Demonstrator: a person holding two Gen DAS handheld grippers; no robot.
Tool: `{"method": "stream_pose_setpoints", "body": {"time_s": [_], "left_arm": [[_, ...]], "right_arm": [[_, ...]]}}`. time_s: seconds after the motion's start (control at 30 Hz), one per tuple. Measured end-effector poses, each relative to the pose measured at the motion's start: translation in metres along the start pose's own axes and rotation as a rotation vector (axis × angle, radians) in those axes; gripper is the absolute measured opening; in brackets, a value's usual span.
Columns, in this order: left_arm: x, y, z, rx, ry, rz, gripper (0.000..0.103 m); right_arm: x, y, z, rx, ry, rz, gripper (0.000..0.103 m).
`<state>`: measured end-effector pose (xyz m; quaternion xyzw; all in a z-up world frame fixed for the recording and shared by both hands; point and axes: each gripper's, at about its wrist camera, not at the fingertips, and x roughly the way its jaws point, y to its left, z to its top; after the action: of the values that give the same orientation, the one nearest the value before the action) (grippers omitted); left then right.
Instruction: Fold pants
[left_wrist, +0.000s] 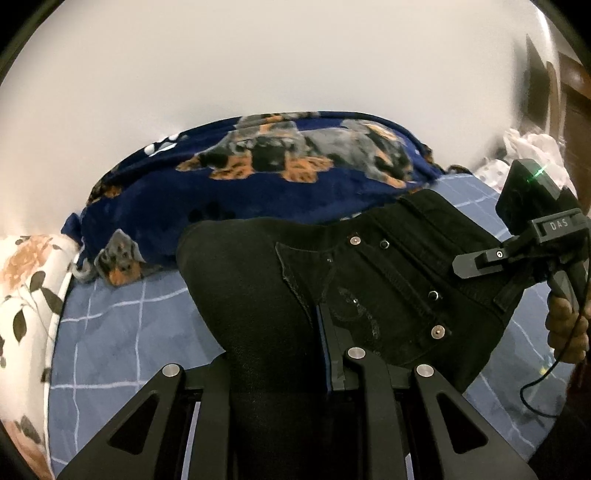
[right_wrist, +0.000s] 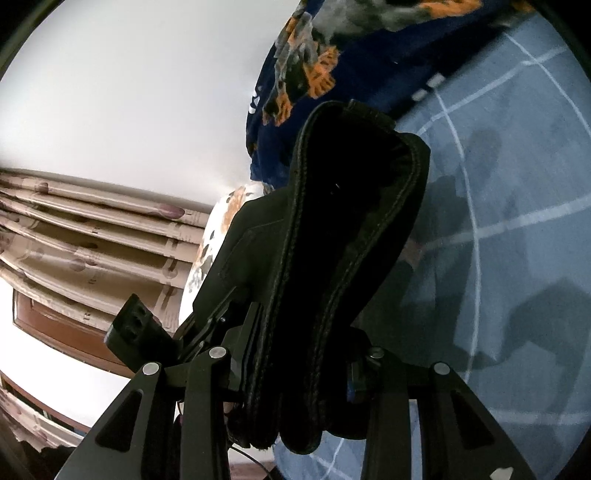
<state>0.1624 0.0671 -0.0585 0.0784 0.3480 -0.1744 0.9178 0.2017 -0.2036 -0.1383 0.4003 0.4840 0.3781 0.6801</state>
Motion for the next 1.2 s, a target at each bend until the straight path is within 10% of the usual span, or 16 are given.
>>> {"method": "stream_pose_setpoints", "body": {"time_s": [0.57,1.2], "left_arm": [[0.075,0.048,-0.026,-0.076,0.041,0.067,0.020],[0.088,0.061,-0.048,-0.177,0.024,0.160,0.057]], "right_arm": [[0.053,-0.043,0.052,-0.045,0.052,-0.036,0.033],[0.067,-0.022,0.023,-0.392,-0.102,-0.495,0.043]]}}
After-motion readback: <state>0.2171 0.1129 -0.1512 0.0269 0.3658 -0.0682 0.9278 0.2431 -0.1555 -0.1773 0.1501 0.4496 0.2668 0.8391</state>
